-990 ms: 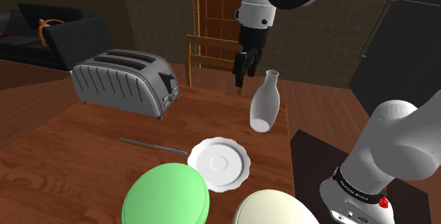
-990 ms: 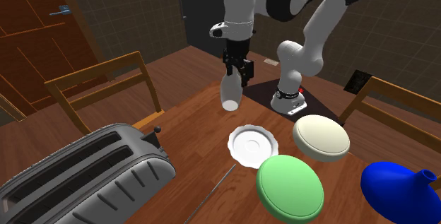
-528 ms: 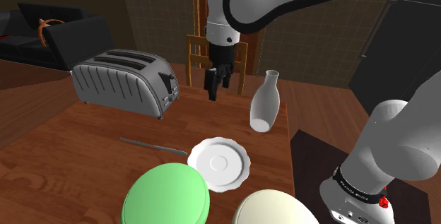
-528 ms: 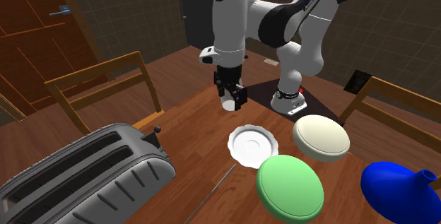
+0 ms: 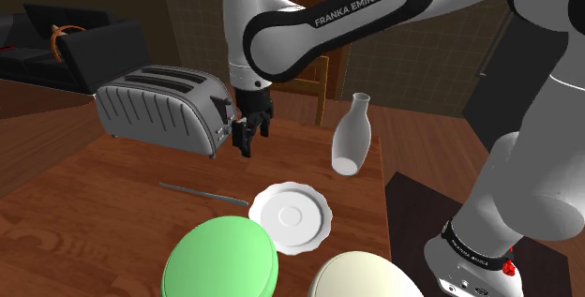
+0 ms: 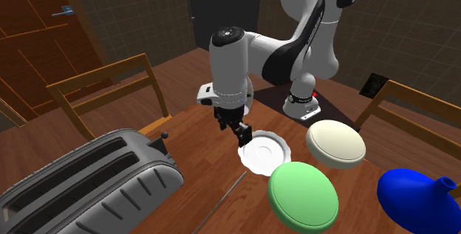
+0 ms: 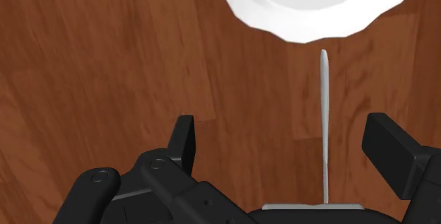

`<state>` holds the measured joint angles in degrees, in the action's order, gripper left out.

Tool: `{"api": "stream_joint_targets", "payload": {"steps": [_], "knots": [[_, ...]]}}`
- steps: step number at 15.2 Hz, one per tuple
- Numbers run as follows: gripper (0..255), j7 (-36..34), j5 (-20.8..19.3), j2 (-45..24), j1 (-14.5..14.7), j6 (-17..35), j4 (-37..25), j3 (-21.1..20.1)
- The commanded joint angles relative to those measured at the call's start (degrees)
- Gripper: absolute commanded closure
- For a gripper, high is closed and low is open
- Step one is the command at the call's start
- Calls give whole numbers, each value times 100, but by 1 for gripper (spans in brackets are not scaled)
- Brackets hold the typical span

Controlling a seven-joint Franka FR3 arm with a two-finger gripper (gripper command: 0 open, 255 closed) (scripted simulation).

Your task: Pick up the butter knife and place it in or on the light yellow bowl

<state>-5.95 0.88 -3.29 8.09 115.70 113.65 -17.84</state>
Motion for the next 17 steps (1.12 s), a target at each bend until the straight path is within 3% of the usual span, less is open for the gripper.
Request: {"api": "stream_joint_targets", "payload": {"steps": [1, 11, 17], "knots": [[0, -148, -189, -456, 114, 63, -343, -83], [0, -538, -1083, -2711, 882, -84, -2448, -130], [0, -580, -1148, -2876, 898, 295, -2227, -85]]}}
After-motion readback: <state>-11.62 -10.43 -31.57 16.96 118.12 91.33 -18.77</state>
